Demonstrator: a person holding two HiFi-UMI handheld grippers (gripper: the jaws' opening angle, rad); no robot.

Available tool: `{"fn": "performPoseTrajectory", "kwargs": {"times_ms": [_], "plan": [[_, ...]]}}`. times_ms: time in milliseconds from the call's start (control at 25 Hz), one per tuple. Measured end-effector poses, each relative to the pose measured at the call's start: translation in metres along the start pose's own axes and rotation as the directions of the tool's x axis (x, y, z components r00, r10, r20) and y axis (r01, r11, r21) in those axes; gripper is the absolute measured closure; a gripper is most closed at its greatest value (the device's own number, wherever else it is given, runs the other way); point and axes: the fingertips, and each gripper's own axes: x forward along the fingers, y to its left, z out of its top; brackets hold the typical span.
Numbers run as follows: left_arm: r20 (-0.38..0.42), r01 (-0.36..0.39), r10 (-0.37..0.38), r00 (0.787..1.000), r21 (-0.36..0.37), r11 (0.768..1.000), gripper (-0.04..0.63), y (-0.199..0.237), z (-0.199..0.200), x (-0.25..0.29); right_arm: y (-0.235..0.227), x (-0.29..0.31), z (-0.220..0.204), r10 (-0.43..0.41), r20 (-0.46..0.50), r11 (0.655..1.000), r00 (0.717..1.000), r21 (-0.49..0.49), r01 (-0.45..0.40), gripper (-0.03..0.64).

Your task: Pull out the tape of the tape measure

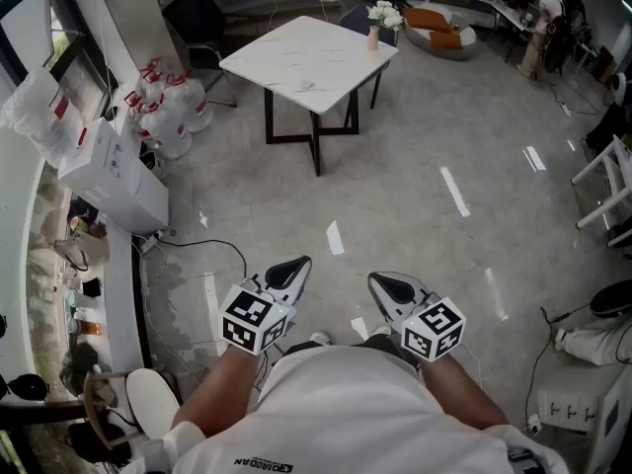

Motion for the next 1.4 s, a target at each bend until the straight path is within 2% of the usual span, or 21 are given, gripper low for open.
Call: {"fn": "performPoseTrajectory", "kwargs": {"times_ms": [400, 560, 920, 1200, 1400], "plan": [[0.006, 0.005, -0.005, 1.0, 0.011, 1.0, 0.586, 0.004, 0.004, 0.001, -0.001, 0.003, 0.0, -0.001, -0.01, 1.0, 1.0, 0.001, 0.001, 0.614], [0.004, 0.007, -0.007, 1.0, 0.008, 1.0, 0.586, 0.004, 0.003, 0.003, -0.003, 0.004, 0.006, -0.014, 0.016, 1.0, 1.0, -0.011, 0.014, 0.614], [0.013, 0.005, -0.005, 1.0, -0.007, 1.0, 0.586, 0.012, 0.002, 0.002, 0.0, 0.015, 0.007, 0.013, 0.011, 1.0, 1.0, -0.007, -0.013, 0.612], [0.011, -0.023, 0.022, 1.0, 0.049, 0.999, 0.586, 0.023, 0.004, -0.003, 0.002, 0.029, 0.011, 0.023, -0.003, 1.0, 1.0, -0.016, -0.023, 0.612], [0.024, -0.025, 0.025, 0.999, 0.022, 0.999, 0.586, 0.035, 0.005, -0.01, 0.004, 0.043, 0.017, 0.021, -0.005, 1.0, 1.0, -0.014, -0.021, 0.611]]}}
